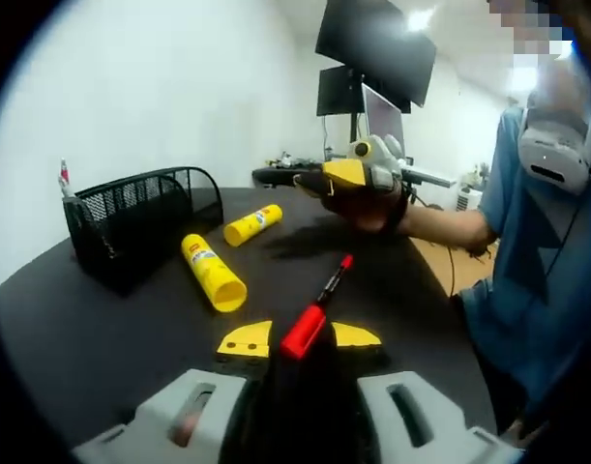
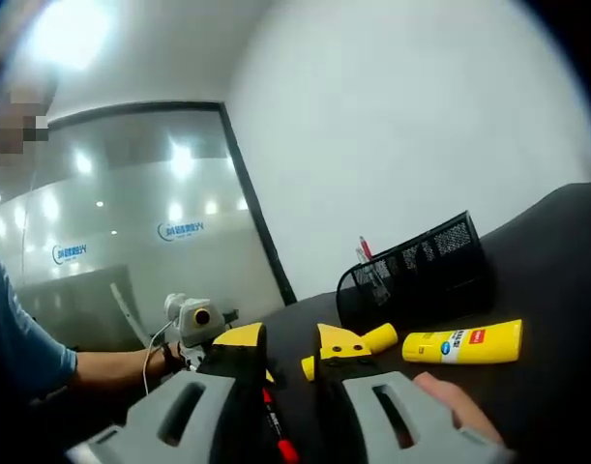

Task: Pick up pens and glue sticks and place them into the holder.

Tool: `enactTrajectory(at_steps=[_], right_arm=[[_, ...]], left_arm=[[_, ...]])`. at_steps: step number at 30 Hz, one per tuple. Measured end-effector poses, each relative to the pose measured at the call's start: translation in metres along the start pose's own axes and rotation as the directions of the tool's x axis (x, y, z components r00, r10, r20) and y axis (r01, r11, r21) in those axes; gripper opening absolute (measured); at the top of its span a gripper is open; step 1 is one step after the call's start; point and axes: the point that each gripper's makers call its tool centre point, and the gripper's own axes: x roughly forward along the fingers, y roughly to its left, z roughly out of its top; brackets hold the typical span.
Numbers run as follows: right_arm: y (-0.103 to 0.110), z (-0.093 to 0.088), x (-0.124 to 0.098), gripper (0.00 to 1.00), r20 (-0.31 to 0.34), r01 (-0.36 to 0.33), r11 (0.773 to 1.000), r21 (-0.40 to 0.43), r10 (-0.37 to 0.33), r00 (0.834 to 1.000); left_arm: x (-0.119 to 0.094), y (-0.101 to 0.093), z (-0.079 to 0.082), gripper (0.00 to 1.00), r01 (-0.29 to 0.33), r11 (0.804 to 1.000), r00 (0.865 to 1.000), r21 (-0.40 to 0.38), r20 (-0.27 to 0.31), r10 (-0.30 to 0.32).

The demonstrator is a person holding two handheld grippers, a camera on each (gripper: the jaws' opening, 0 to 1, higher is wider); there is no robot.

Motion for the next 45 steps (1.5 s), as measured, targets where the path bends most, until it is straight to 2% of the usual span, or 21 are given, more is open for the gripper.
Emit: enactTrajectory(at_steps=[3, 7, 19, 24, 31, 33, 37, 39, 42, 45], right_arm=[[-0.003, 0.000, 0.002, 0.17, -0.005, 0.001, 1.000, -0.003, -0.001, 1.000], [-0.004, 0.001, 0.002, 0.17, 0.000, 0.004, 1.000, 0.000, -0.004, 1.000], [-0.011, 0.003, 0.003, 0.17, 0.005, 0.018, 1.000, 0.007, -0.018, 1.000], [-0.016, 0.004, 0.004, 0.17, 0.005, 0.026, 1.000, 0.005, -0.026, 1.000], [-0.023, 0.006, 0.006, 0.17, 0.008, 0.034, 0.999, 0.014, -0.034, 0.999], [-0.026, 0.006, 0.006, 0.17, 0.007, 0.039, 0.999, 0.018, -0.039, 0.999], [-0.028, 0.006, 0.005, 0.16, 0.011, 0.046, 0.999, 0.029, -0.046, 0.999], [-0.029, 0.007, 0.006, 0.16, 0.012, 0.050, 0.998, 0.030, -0.051, 0.999], [-0.029, 0.006, 0.006, 0.16, 0.010, 0.053, 0.998, 0.031, -0.054, 0.998], [-0.030, 0.006, 0.006, 0.16, 0.008, 0.058, 0.998, 0.030, -0.058, 0.998]], left_arm=[[0.004, 0.000, -0.007, 0.14, -0.004, 1.000, 1.000, 0.007, -0.029, 0.004], [0.002, -0.001, -0.005, 0.13, -0.011, 1.000, 1.000, 0.003, -0.020, 0.011], [0.004, -0.018, -0.005, 0.08, -0.134, 0.991, 0.991, -0.003, -0.023, 0.134], [0.005, -0.018, -0.005, 0.08, -0.202, 0.979, 0.979, -0.030, -0.033, 0.201], [0.009, -0.016, -0.004, 0.08, -0.302, 0.951, 0.953, -0.066, -0.059, 0.299], [0.009, -0.023, -0.002, 0.08, -0.305, 0.950, 0.952, -0.069, -0.054, 0.302], [0.008, -0.029, -0.002, 0.08, -0.337, 0.938, 0.941, -0.085, -0.060, 0.333], [0.008, -0.032, -0.003, 0.07, -0.334, 0.934, 0.942, -0.127, -0.063, 0.329], [0.008, -0.035, 0.000, 0.07, -0.359, 0.923, 0.933, -0.139, -0.063, 0.353], [0.011, -0.043, 0.005, 0.06, -0.392, 0.902, 0.919, -0.182, -0.045, 0.391]])
